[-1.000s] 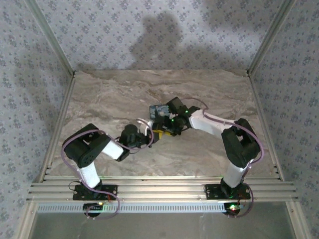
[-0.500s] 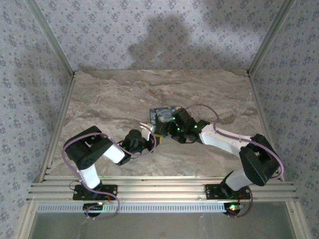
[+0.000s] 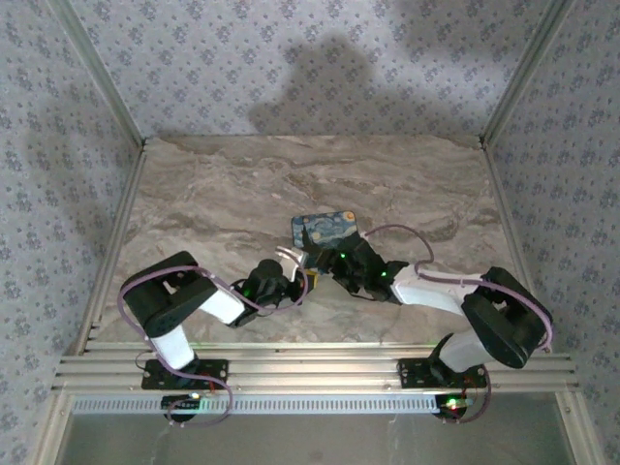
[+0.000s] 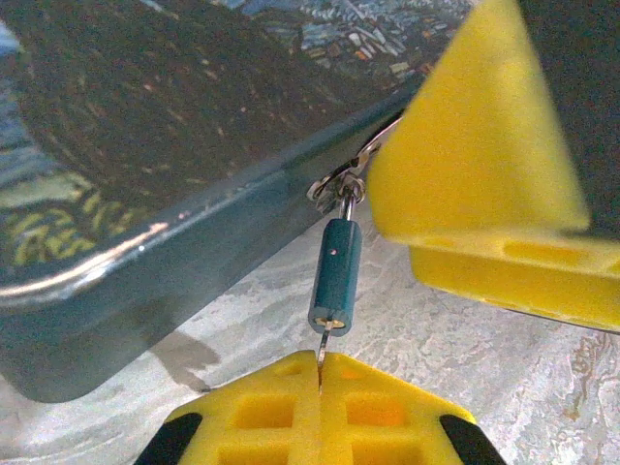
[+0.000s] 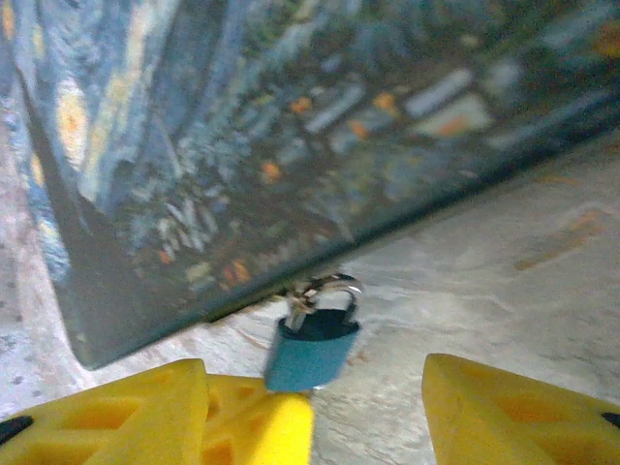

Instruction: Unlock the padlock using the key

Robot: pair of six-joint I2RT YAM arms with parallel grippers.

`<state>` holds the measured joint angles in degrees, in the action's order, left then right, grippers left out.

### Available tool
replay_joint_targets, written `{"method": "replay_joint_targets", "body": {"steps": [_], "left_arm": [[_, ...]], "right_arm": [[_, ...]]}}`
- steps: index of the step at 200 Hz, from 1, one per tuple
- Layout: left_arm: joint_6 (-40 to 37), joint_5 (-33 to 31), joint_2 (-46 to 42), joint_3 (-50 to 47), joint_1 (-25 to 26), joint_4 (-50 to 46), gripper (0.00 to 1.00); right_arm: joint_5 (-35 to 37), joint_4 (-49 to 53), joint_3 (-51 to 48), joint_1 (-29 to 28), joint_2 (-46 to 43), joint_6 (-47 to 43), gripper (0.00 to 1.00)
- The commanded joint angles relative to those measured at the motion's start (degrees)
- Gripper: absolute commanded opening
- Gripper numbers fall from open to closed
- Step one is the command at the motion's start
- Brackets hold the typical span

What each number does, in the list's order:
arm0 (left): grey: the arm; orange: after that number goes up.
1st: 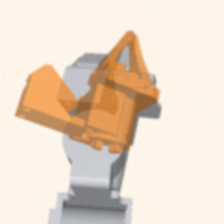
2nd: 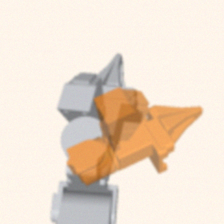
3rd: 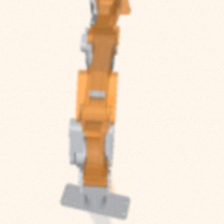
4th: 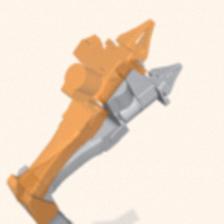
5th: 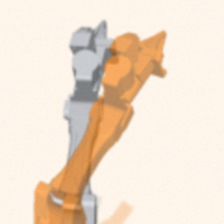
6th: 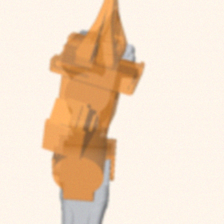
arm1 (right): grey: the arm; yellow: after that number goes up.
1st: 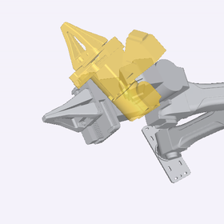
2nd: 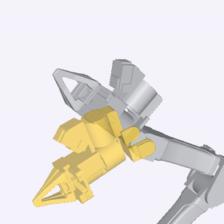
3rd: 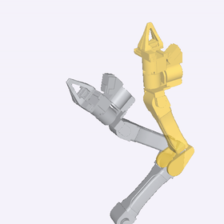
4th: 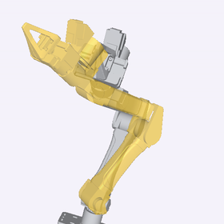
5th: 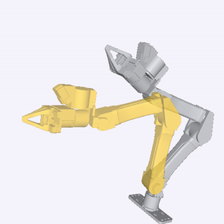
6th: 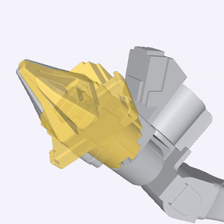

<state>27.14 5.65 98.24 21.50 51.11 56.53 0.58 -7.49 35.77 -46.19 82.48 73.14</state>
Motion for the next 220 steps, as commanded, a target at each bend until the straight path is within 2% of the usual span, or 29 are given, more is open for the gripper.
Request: {"method": "replay_joint_targets", "body": {"steps": [1, 99, 130, 151, 183, 220], "left_arm": [[2.6, 0.0, -1.2, -0.6, 0.4, 0.8, 0.00], [9.4, 2.0, -2.0, -1.6, 0.5, 4.6, 0.00], [10.1, 3.0, -1.7, -1.4, 0.5, 5.0, 0.00], [10.3, 3.6, -1.4, -1.2, 0.6, 5.2, 0.00], [8.6, 4.1, -1.4, -0.6, 0.6, 2.8, 0.00], [3.6, 3.9, -3.9, 1.4, 0.6, -5.8, 0.00]], "right_arm": [[0.9, -4.3, -0.4, -0.4, 1.6, 1.9, 0.62], [-1.2, -10.5, -2.8, -0.1, 6.1, 4.0, 0.60], [-2.7, -13.6, -2.6, 0.2, 8.4, 4.8, 0.55], [-4.0, -15.0, -2.5, 0.5, 9.6, 5.1, 0.48], [-4.8, -16.1, -2.7, 0.6, 9.9, 5.5, 0.26], [-4.7, -15.4, -3.2, 0.7, 8.8, 5.4, 0.06]]}}
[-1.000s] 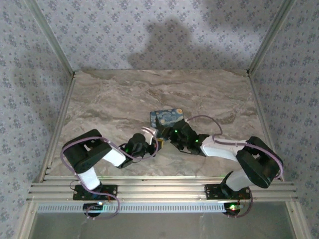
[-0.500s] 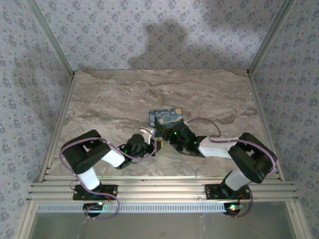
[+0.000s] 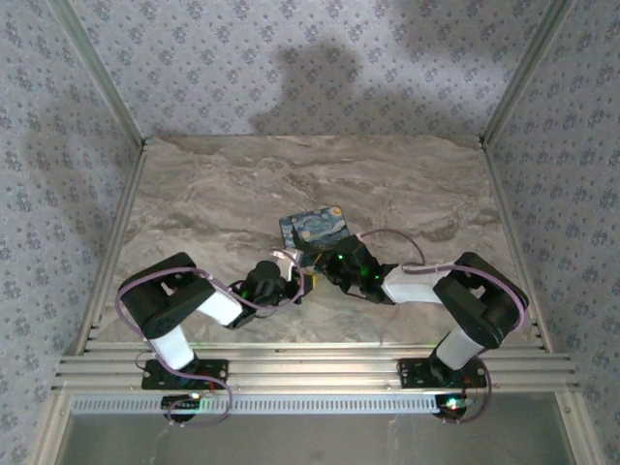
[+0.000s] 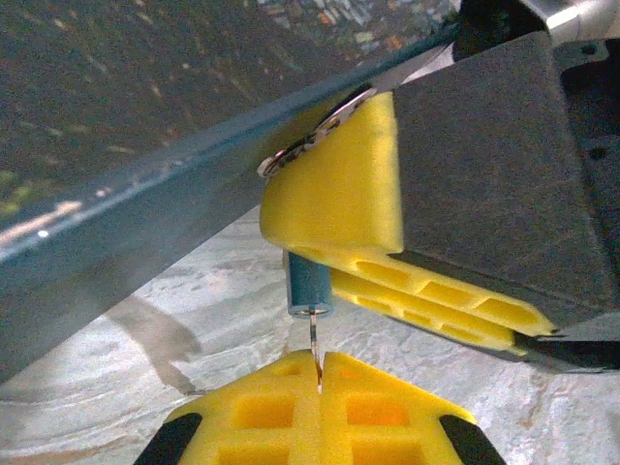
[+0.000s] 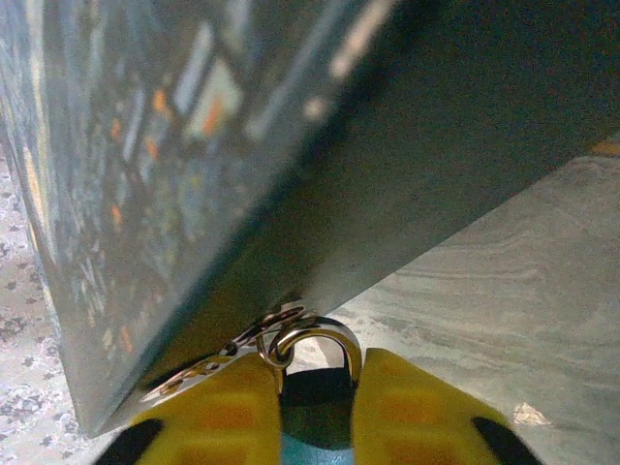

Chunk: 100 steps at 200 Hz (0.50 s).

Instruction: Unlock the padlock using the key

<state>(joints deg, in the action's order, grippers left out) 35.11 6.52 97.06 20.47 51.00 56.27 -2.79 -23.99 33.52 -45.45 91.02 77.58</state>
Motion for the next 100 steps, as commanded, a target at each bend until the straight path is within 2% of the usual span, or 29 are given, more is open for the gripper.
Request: {"method": "replay_joint_targets", "body": {"steps": [1, 19, 39, 61, 100], "left_arm": [[-4.6, 3.0, -2.8, 2.5, 0.7, -5.8, 0.00], [-8.0, 2.2, -4.7, 4.2, 0.7, -11.6, 0.00], [-12.6, -1.2, -7.0, 6.2, 1.8, -18.9, 0.00], [-18.8, -7.4, -8.5, 8.7, 4.5, -26.2, 0.00], [-28.8, -23.1, -6.4, 13.4, 11.5, -35.4, 0.00]], "right_arm": [[-1.3, 1.2, -1.0, -0.1, 0.2, 1.0, 0.05], [-0.8, 3.1, -0.6, -0.2, -0.6, 0.7, 0.00], [-0.1, 7.4, 0.8, -0.4, -1.4, 0.3, 0.00], [0.2, 10.0, 1.8, -0.6, -1.7, 0.6, 0.00], [-0.9, 15.6, 5.0, -0.7, -1.9, 0.0, 0.00]]}}
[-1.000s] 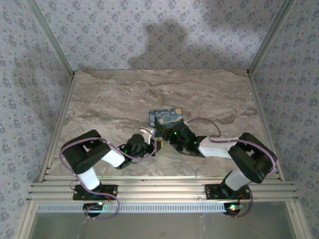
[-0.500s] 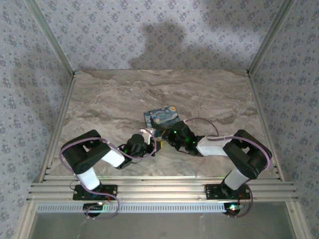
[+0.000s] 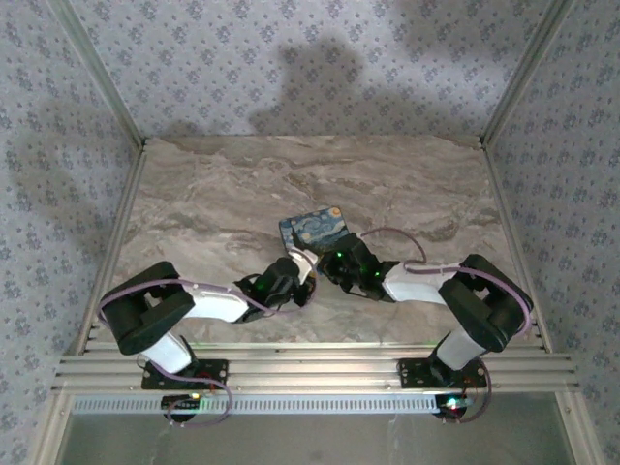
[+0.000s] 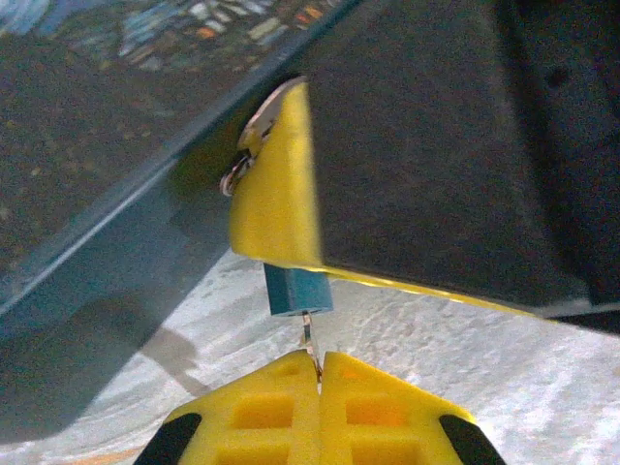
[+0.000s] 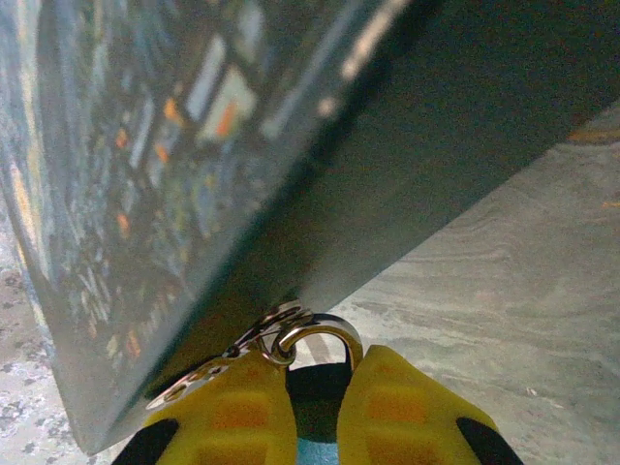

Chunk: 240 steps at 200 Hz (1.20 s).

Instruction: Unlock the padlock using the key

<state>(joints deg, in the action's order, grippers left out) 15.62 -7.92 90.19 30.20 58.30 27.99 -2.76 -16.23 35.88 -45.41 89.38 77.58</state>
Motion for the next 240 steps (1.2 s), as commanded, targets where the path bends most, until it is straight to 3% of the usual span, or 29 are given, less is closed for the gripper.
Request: {"method": "replay_joint_targets", "body": {"steps": [1, 14, 47, 70, 141, 170, 198, 240], "left_arm": [[-9.4, -8.9, 0.5, 3.7, 4.3, -7.1, 0.00], [-10.0, -11.9, 1.2, 4.0, 5.3, -7.4, 0.00], [-6.9, -8.9, 0.7, 1.3, 4.4, -2.5, 0.00], [-2.9, -3.2, -0.5, -1.9, 2.2, 3.1, 0.00], [5.8, 10.4, -1.4, -6.4, -5.6, 13.8, 0.00], [5.2, 11.6, -2.7, -6.4, -6.1, 12.6, 0.00], [6.4, 16.9, -3.4, -6.0, -7.8, 12.8, 0.00], [6.5, 19.4, -5.2, -5.5, -8.3, 11.5, 0.00]], "right_arm": [[-0.9, 8.0, 2.8, -0.7, -0.3, -0.1, 0.00], [-1.2, 8.9, 3.4, -0.7, -0.3, -0.1, 0.01], [-0.9, 9.4, 3.2, -1.0, -1.8, 0.5, 0.51], [0.6, 10.7, 2.3, -0.9, -4.8, 0.4, 0.62], [4.9, 8.0, -1.7, -0.8, -9.8, 0.0, 0.66], [4.4, 7.8, -1.3, -1.3, -8.3, -0.1, 0.65], [3.3, 5.0, -0.8, -2.0, -6.3, -0.9, 0.61], [1.8, 1.5, -0.9, -2.0, -3.8, -0.3, 0.63]]}}
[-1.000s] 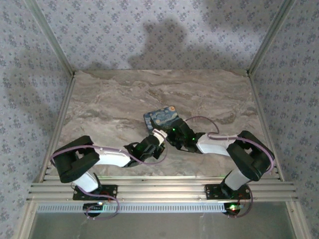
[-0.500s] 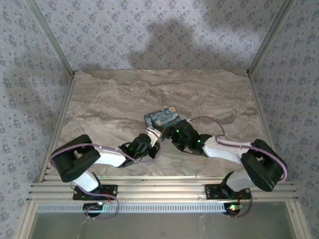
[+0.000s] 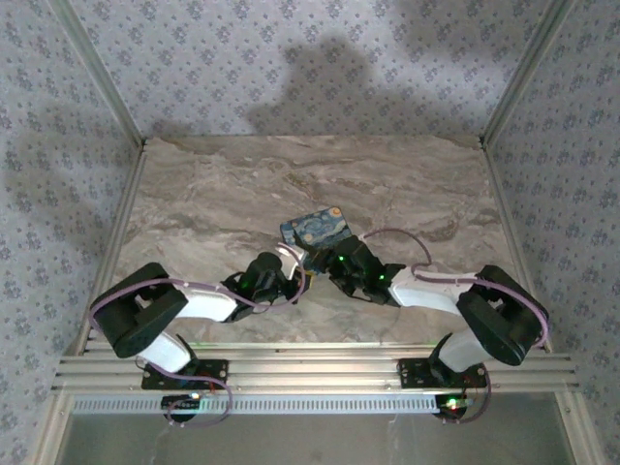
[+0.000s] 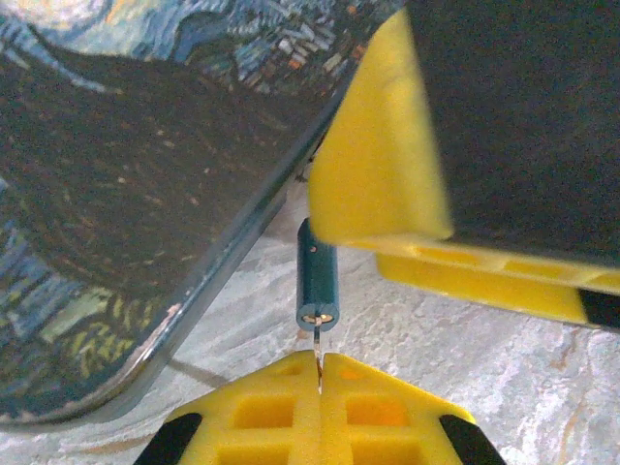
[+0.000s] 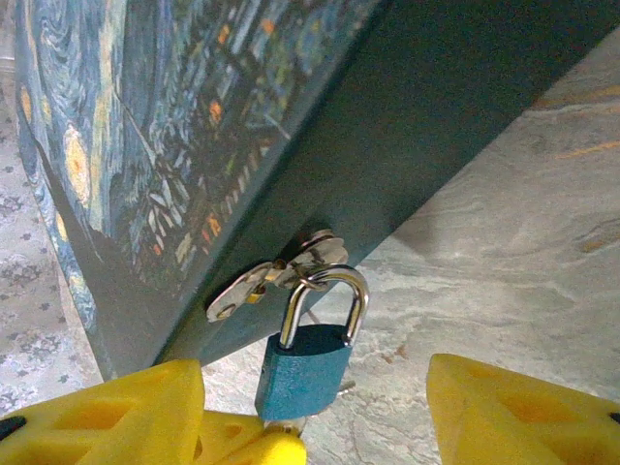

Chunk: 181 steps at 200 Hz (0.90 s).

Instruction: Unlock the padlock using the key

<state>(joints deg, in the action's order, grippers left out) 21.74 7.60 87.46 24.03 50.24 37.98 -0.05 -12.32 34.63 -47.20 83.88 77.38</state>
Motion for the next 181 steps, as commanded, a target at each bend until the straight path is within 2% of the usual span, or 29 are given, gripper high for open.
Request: {"method": "replay_joint_targets", "body": {"steps": [1, 61, 118, 159, 181], "left_arm": [[0.4, 3.9, -2.5, 0.7, -0.2, 1.5, 0.00], [5.4, 5.6, -2.0, 0.8, -0.3, 4.4, 0.00], [11.1, 7.5, 2.5, 0.0, -0.3, 13.0, 0.00], [11.8, 8.0, 4.0, 0.0, -0.2, 14.0, 0.00], [10.7, 7.5, 3.3, 0.0, 0.0, 12.1, 0.00]], "right_arm": [[-0.9, -2.4, 0.3, -0.3, 1.8, 0.0, 0.63], [-1.6, -5.8, -0.8, -0.8, 3.7, 3.8, 0.61], [-2.1, -8.2, -1.8, -1.1, 3.7, 6.6, 0.54], [-1.8, -6.7, -2.2, -1.3, 2.9, 7.6, 0.39], [-0.5, -2.0, -1.3, -1.3, 1.4, 6.1, 0.25]]}}
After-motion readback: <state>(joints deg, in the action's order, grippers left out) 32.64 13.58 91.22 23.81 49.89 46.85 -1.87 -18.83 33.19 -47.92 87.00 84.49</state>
